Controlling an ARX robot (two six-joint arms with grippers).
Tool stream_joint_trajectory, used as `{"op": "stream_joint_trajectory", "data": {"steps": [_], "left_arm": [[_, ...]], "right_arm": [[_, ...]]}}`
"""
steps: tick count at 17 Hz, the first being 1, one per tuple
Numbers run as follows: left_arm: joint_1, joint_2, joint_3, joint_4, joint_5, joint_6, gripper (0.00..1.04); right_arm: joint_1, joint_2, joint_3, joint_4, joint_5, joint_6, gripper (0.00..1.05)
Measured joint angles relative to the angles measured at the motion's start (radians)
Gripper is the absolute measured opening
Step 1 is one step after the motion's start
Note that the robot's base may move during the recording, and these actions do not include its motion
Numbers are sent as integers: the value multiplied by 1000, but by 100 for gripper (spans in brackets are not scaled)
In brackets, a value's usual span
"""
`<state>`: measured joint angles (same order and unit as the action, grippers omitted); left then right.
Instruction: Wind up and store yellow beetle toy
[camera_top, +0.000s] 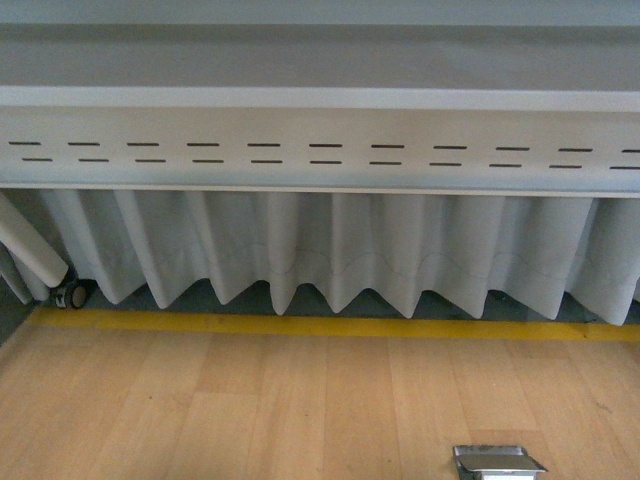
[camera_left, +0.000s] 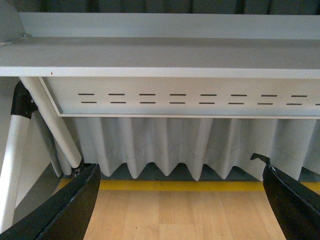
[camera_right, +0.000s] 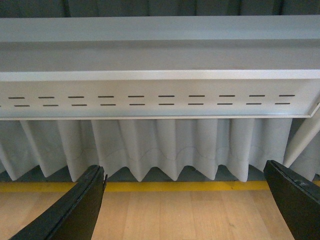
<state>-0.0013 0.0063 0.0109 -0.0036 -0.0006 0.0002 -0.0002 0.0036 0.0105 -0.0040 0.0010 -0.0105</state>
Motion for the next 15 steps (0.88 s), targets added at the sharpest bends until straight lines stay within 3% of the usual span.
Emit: {"op": "stream_joint_trajectory", "data": {"steps": [15], "left_arm": [[0, 0, 0, 0, 0, 0, 98]], "right_arm": [[0, 0, 0, 0, 0, 0, 98]]}}
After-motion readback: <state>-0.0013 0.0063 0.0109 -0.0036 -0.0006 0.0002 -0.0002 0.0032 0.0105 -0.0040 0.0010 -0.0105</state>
